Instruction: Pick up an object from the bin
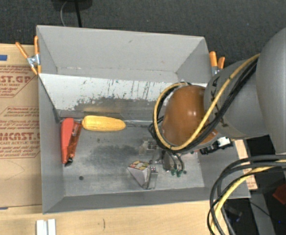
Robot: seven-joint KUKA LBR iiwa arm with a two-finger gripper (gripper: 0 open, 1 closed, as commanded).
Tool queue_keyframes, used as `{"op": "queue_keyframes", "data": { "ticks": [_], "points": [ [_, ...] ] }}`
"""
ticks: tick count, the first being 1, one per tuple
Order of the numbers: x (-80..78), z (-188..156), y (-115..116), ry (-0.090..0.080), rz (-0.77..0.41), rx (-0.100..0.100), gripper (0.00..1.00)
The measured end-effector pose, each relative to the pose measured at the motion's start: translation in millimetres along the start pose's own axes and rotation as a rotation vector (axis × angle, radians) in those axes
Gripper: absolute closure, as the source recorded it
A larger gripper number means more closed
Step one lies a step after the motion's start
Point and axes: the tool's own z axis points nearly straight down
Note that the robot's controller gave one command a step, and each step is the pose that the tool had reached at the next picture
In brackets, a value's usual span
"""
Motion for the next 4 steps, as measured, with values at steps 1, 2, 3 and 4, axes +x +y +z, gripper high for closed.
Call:
{"op": "queue_keyframes", "data": {
  "ticks": [1,2,3,4],
  "points": [
    [3.7,0.9,-23.2,0.007,0.119,0.001,0.00],
    [4.5,-20.8,-19.5,0.002,0.221,0.001,0.00],
    [13.0,34.2,1.9,0.008,0.307,0.001,0.00],
    [6.6,30.9,2.6,-0.003,0.096,-0.001,1.00]
  ]
}}
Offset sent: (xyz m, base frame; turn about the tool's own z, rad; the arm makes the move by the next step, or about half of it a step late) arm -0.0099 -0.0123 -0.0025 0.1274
